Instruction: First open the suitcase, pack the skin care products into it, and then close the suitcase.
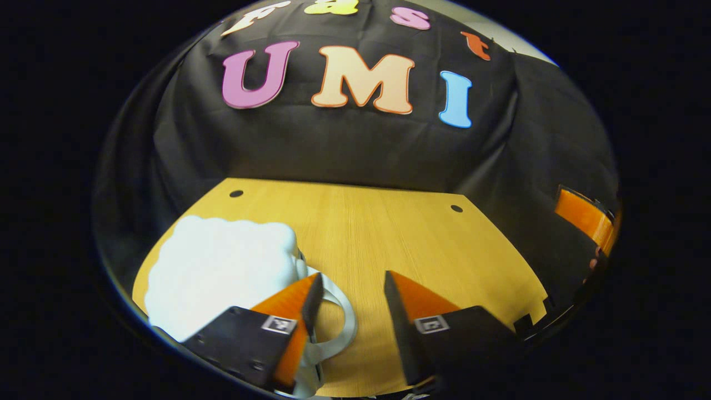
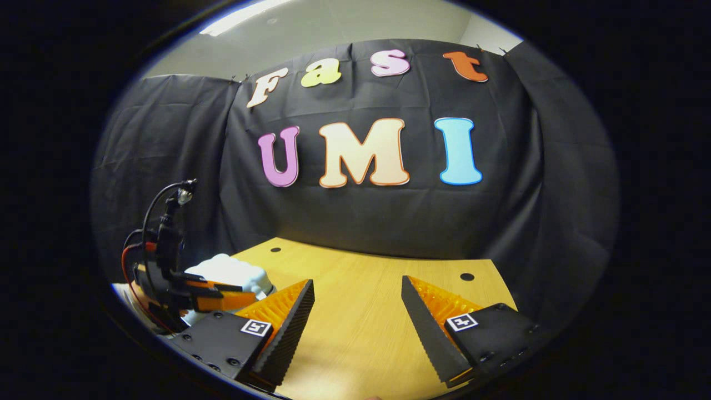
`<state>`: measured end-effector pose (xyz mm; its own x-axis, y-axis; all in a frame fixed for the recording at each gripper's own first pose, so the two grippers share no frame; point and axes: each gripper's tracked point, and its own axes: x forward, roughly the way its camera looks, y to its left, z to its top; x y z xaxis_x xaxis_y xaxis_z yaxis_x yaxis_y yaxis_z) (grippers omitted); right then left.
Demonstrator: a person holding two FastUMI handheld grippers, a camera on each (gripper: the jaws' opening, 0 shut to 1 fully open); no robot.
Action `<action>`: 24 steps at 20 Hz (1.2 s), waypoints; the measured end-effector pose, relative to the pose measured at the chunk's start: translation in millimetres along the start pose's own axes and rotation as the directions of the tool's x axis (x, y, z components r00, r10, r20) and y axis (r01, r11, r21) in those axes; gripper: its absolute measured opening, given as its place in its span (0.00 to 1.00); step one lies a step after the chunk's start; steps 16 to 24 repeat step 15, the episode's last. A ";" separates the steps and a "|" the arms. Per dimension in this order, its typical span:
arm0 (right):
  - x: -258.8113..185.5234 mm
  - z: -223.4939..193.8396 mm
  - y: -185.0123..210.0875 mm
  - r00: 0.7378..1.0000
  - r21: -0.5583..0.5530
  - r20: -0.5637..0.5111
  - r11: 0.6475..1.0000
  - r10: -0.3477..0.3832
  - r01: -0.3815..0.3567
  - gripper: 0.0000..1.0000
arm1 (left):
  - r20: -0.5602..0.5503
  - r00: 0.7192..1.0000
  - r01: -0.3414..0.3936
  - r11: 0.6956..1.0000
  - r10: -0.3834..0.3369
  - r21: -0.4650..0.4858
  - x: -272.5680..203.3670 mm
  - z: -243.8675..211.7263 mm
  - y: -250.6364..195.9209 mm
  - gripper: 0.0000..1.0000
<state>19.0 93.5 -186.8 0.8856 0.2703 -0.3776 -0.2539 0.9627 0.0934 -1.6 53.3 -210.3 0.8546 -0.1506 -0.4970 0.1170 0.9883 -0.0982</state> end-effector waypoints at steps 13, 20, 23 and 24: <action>-6.0 137.4 61.1 0.934 -0.009 0.346 0.994 -0.095 0.104 0.95 | 0.493 0.866 0.009 0.988 -0.084 0.153 -65.1 213.6 -9.8 0.97; -8.4 144.4 65.7 0.928 -0.014 0.359 0.993 -0.104 0.116 0.97 | 0.507 0.855 0.026 0.987 -0.103 0.158 -71.0 220.5 -10.6 0.96; -8.4 144.4 65.7 0.928 -0.014 0.359 0.993 -0.104 0.116 0.97 | 0.507 0.855 0.026 0.987 -0.103 0.158 -71.0 220.5 -10.6 0.96; -8.4 144.4 65.7 0.928 -0.014 0.359 0.993 -0.104 0.116 0.97 | 0.507 0.855 0.026 0.987 -0.103 0.158 -71.0 220.5 -10.6 0.96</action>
